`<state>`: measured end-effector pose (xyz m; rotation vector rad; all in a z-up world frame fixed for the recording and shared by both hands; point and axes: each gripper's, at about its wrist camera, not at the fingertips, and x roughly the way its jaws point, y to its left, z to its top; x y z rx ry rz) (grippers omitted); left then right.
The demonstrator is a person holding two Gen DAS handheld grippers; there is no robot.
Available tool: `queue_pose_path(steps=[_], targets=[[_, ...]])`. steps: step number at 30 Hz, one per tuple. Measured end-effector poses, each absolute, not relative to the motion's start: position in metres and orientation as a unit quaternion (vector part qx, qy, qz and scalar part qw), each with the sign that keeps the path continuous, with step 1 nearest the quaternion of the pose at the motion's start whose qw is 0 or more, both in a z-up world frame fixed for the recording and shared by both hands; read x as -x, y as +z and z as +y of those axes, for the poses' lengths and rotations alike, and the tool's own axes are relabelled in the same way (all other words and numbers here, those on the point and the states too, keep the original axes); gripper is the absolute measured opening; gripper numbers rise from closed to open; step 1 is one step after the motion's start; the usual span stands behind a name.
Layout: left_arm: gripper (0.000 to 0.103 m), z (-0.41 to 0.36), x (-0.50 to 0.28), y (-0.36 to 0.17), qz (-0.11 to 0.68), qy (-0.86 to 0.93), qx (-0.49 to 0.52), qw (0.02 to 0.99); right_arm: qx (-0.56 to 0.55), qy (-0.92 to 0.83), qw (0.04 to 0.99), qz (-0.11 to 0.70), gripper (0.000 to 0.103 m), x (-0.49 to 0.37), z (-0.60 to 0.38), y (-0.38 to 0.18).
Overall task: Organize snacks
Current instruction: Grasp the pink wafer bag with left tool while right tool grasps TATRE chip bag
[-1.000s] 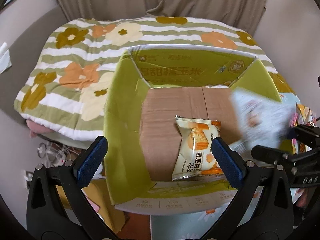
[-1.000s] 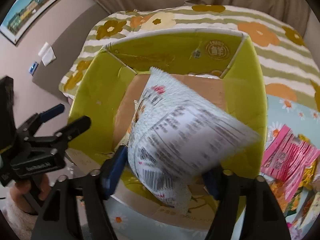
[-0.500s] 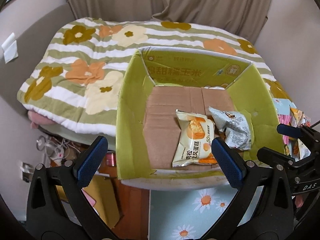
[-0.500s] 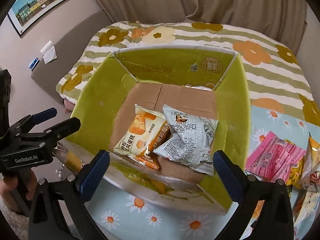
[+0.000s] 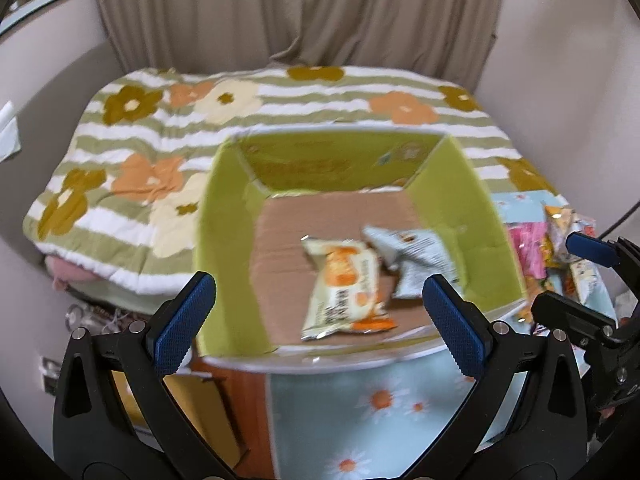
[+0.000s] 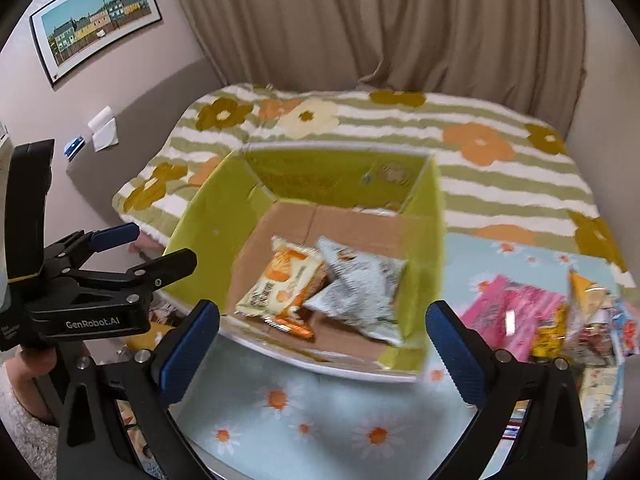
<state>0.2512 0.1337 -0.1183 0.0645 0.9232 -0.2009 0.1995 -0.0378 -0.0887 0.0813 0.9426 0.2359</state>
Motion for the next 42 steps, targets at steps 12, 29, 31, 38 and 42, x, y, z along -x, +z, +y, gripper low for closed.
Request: queue_pose_path(steps=[12, 29, 31, 38, 42], targets=[[0.103, 0.011, -0.237, -0.106, 0.428, -0.150, -0.049, 0.890, -0.038, -0.016, 0.903, 0.427, 0.103, -0.167, -0.163, -0.064], [0.103, -0.193, -0.244, -0.148, 0.487, -0.180, -0.128, 0.845, -0.091, 0.004, 0.872, 0.481, 0.103, -0.180, -0.318, -0.101], [0.103, -0.203, -0.251, -0.159, 0.500, -0.180, -0.145, 0.834, -0.115, 0.009, 0.863, 0.492, 0.103, -0.187, -0.328, -0.115], [0.103, -0.226, -0.288, -0.209, 0.563, -0.193, -0.197, 0.779, -0.165, 0.013, 0.839, 0.519, 0.103, -0.206, -0.339, -0.152], [0.103, -0.232, -0.307, -0.237, 0.593, -0.201, -0.218, 0.749, -0.188, 0.006, 0.826, 0.531, 0.103, -0.215, -0.340, -0.170]])
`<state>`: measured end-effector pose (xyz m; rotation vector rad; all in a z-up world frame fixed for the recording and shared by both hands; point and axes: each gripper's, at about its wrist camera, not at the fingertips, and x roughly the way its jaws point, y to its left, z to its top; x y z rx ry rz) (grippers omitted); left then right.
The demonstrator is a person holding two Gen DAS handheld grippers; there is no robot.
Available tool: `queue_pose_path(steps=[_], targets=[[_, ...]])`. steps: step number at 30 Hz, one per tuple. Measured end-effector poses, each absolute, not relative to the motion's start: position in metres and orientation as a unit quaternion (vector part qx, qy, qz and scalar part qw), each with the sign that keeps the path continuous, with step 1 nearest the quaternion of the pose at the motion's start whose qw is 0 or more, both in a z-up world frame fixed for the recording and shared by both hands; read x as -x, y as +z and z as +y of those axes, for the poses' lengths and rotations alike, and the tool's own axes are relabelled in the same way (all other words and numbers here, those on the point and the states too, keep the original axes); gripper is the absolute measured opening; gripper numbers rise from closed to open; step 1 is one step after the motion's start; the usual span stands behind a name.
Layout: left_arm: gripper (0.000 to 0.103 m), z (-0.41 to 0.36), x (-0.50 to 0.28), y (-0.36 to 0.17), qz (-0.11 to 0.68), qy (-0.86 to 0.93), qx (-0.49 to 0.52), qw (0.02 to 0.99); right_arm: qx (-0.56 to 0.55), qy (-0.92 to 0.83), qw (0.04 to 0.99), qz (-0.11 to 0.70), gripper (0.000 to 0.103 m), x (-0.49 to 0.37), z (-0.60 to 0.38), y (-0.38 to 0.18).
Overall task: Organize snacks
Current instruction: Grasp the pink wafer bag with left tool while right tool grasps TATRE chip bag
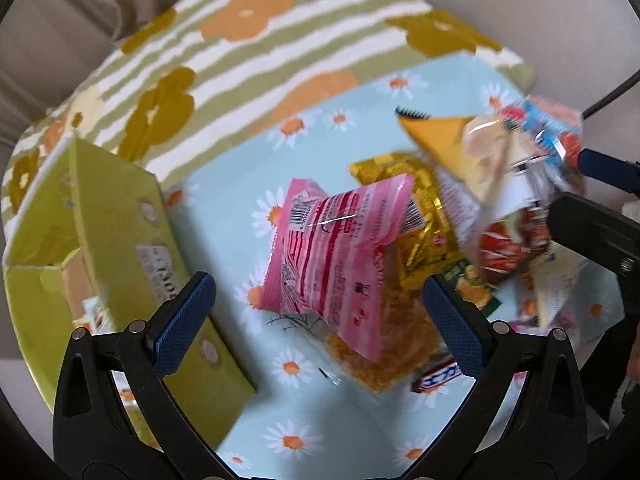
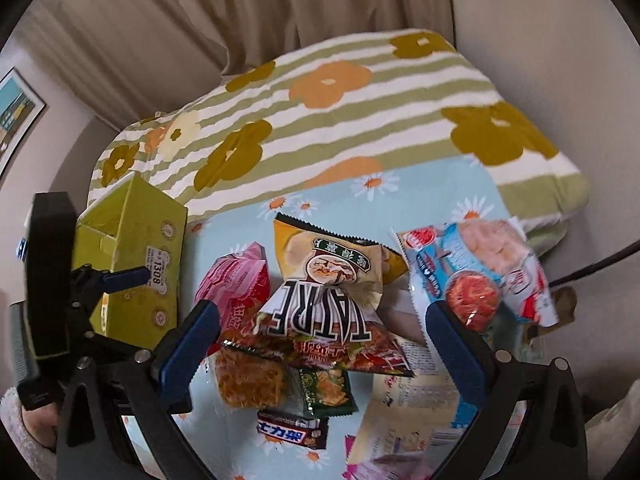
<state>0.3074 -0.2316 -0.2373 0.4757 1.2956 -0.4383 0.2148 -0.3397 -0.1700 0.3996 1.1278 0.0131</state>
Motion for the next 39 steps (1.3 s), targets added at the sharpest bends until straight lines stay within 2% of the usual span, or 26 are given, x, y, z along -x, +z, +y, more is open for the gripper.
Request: queue_pose_path(steps=[12, 16, 20, 25, 33, 37, 39], targets=[[0.101, -0.246, -0.337, -0.287, 0.632, -0.223, -0.251, 0.698, -0.212, -0.026, 0.798, 0.563, 0.103, -0.234, -0.335, -0.206], [0.069, -0.245, -0.341, -0.298, 0.656, -0.248, -0.224, 0.677, -0.217, -0.032, 0.792, 0.570, 0.103, -0.238, -0.335, -0.214], [0.062, -0.247, -0.338, -0.299, 0.647, -0.261, -0.233, 0.678, -0.221, -0.037, 0.789, 0.572, 0.103, -0.240, -0.335, -0.219], [0.060, -0.243, -0.338, -0.294, 0.650, -0.268, -0.220, 0.676, -0.225, -0.042, 0.786, 0.574, 0.102, -0.241, -0.336, -0.221], [0.060, -0.230, -0.337, -0.283, 0.648, -0.259, -0.189, 0.690, -0.223, -0.039, 0.778, 0.585, 0.091, -0.246, -0.329, -0.229], [0.060, -0.228, -0.334, -0.277, 0.642, -0.253, -0.187, 0.699, -0.220, -0.036, 0.778, 0.587, 0.075, -0.244, -0.327, -0.229], [0.060, -0.228, -0.331, -0.273, 0.635, -0.247, -0.192, 0.706, -0.215, -0.033, 0.781, 0.585, 0.073, -0.242, -0.326, -0.227]])
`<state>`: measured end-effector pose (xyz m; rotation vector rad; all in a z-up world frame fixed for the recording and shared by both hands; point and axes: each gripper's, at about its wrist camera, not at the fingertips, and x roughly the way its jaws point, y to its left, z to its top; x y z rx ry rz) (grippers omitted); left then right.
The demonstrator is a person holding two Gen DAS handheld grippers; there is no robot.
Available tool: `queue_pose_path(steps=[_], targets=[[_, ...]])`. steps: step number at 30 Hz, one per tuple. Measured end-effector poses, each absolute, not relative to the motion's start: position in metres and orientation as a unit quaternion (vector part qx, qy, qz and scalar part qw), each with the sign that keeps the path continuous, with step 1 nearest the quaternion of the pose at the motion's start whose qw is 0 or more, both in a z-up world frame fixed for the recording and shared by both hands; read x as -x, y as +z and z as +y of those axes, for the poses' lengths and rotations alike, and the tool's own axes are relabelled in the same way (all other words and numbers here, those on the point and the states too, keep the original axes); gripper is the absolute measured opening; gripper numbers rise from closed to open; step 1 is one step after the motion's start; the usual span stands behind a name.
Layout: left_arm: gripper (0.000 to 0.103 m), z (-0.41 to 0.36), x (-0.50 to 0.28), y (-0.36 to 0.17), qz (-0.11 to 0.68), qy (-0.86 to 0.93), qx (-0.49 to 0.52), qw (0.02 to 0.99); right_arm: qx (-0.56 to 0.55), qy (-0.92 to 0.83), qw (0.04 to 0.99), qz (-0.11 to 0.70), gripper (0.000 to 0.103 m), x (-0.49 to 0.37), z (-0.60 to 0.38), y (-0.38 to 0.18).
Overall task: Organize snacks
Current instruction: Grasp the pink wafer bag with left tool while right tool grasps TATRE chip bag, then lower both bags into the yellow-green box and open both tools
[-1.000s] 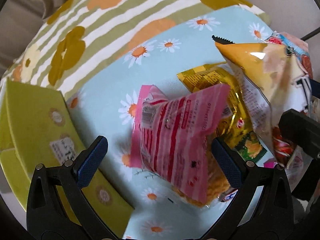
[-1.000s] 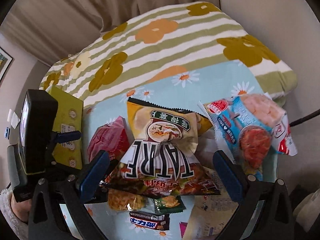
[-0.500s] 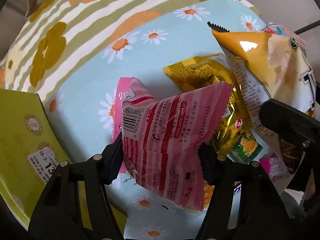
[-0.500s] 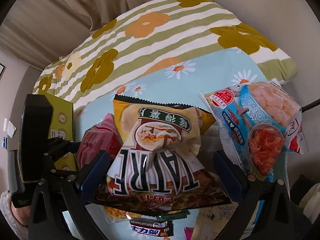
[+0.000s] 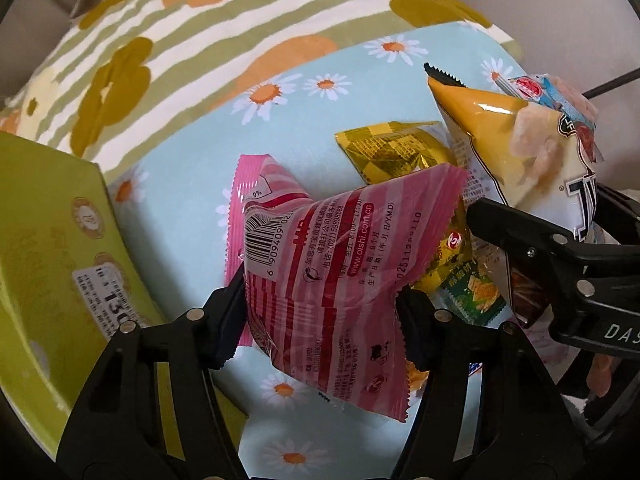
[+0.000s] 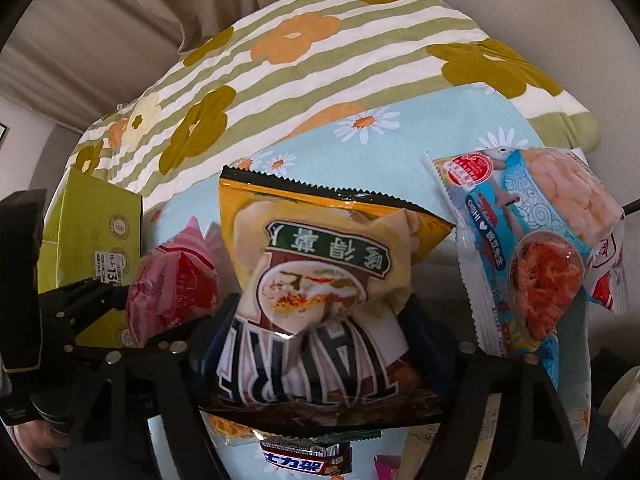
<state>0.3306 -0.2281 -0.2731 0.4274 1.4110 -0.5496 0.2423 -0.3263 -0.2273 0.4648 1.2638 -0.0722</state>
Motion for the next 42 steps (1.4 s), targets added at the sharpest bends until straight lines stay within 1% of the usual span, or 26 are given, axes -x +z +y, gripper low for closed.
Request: queue_pose_path(steps=[2, 5, 14, 23, 28, 32, 37, 42], targets=[[0.060, -0.227, -0.327, -0.265, 0.627, -0.245, -0.191, 0.715, -0.215, -0.028, 0.785, 0.581, 0.069, -0.240, -0.325, -0.223], [0.060, -0.225, -0.321, -0.249, 0.613, -0.239, -0.189, 0.729, -0.217, -0.017, 0.792, 0.570, 0.067, -0.235, -0.323, -0.213], [0.060, -0.211, -0.295, -0.192, 0.567, -0.215, -0.164, 0.778, -0.200, 0.024, 0.827, 0.525, 0.067, -0.216, -0.316, -0.161], [0.060, -0.176, -0.268, -0.127, 0.516, -0.172, -0.114, 0.831, -0.151, 0.087, 0.857, 0.485, 0.067, -0.213, -0.292, -0.103], [0.060, -0.132, -0.270, -0.090, 0.481, -0.137, -0.092, 0.861, -0.120, 0.120, 0.870, 0.463, 0.067, -0.228, -0.263, -0.075], [0.060, -0.085, -0.280, -0.072, 0.463, -0.109, -0.074, 0.876, -0.098, 0.145, 0.875, 0.452, 0.067, -0.246, -0.225, -0.060], [0.060, -0.023, -0.302, -0.064, 0.459, -0.090, -0.057, 0.882, -0.081, 0.165, 0.876, 0.446, 0.067, -0.273, -0.171, -0.056], [0.060, 0.036, -0.329, -0.073, 0.471, -0.087, -0.055, 0.876, -0.092, 0.170, 0.870, 0.454, 0.067, -0.302, -0.115, -0.066]])
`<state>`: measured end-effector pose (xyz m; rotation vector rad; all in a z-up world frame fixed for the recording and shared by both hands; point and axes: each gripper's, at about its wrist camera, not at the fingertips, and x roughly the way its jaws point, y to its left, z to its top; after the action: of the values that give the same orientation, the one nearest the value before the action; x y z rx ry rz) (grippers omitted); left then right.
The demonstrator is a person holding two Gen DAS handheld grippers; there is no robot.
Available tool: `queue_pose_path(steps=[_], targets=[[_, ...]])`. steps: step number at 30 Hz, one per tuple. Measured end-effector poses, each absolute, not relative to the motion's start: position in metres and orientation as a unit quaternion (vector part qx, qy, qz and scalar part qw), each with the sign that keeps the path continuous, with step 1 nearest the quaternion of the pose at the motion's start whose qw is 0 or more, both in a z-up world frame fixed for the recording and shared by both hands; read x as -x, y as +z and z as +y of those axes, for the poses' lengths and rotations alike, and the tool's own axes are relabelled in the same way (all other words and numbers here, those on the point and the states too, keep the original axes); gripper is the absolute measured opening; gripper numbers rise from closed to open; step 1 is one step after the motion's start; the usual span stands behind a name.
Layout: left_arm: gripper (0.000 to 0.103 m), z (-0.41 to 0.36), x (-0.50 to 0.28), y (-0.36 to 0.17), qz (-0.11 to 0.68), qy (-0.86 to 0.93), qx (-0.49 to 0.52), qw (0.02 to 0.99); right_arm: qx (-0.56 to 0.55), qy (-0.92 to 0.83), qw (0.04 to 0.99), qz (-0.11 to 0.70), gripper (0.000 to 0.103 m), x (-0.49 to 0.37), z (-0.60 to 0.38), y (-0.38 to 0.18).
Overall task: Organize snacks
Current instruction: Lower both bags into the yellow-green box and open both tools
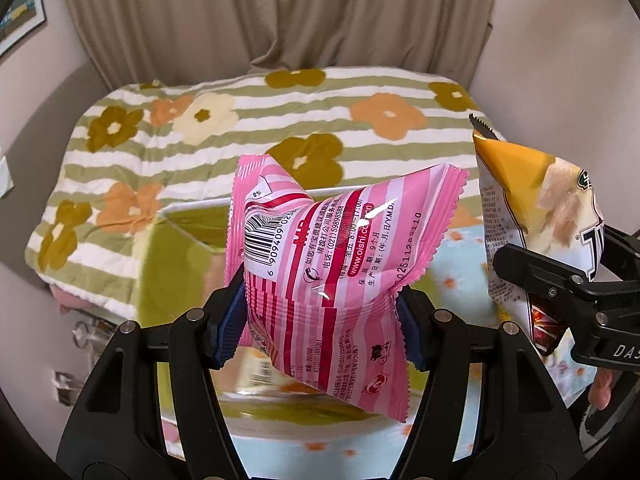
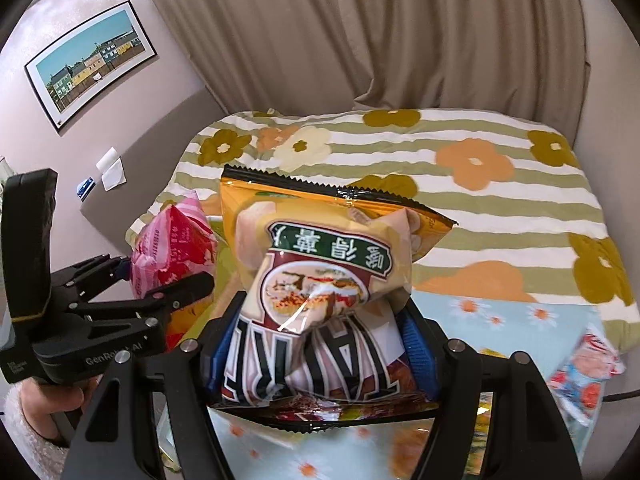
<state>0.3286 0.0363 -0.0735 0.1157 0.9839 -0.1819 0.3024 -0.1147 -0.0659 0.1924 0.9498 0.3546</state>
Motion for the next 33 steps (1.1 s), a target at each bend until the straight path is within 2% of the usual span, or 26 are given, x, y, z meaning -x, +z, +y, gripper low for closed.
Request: queue_pose_path(steps=[6, 15, 18, 20, 25, 33], targets=[[0.060, 0.094, -0.371, -0.105, 0.497, -0.087, -0.066, 0.861, -0.108, 0.157, 0.858, 0.477, 0.067, -0.332, -0.059, -0.089], [0.061, 0.134, -0.416, -0.169, 0.541, -0.085, -0.087, 0.832, -0.121, 0.127, 0.837, 0.518, 0.067, -0.355, -0.025, -0.125], [0.069, 0.140, -0.423, -0.181, 0.546, -0.081, -0.086, 0.829, -0.123, 0.121, 0.833, 0.525, 0.067, -0.358, -0.025, -0.133], [0.100, 0.138, -0.423, -0.183, 0.544, -0.084, -0.086, 0.830, -0.127, 0.117, 0.831, 0.530, 0.067, -0.360, -0.027, -0.138], [0.103, 0.134, -0.415, -0.180, 0.533, -0.090, -0.106, 0.834, -0.132, 0.105, 0.826, 0.537, 0.067, -0.364, -0.030, -0.144], [0.103, 0.138, -0.401, -0.177, 0.536, -0.094, -0.081, 0.835, -0.116, 0.108, 0.816, 0.556, 0.067, -0.367, -0.021, -0.156]])
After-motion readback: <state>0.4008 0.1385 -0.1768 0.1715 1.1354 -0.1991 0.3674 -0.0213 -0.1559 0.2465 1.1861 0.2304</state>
